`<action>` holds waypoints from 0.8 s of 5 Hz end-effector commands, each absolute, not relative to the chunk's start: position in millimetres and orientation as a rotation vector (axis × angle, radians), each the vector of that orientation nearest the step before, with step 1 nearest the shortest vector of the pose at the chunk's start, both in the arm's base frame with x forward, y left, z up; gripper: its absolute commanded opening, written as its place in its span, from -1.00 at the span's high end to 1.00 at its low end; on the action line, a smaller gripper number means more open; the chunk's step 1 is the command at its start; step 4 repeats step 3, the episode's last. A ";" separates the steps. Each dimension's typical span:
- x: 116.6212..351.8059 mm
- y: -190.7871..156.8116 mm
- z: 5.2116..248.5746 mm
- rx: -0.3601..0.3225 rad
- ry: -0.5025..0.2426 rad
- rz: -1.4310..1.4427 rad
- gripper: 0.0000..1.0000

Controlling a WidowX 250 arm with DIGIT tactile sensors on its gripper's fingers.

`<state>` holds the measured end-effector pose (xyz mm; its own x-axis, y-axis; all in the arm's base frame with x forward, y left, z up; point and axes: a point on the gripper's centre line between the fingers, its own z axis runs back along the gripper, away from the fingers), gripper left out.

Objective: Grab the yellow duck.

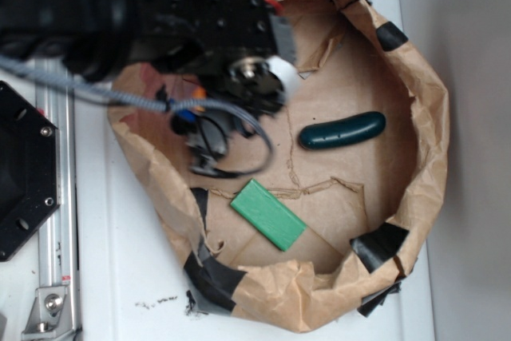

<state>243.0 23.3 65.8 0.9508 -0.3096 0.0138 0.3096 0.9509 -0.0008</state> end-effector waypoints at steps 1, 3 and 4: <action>280.8 -5.7 154.5 -0.055 -0.206 -0.201 1.00; 274.8 -4.1 144.2 -0.038 -0.179 -0.169 1.00; 274.8 -4.1 144.2 -0.038 -0.179 -0.169 1.00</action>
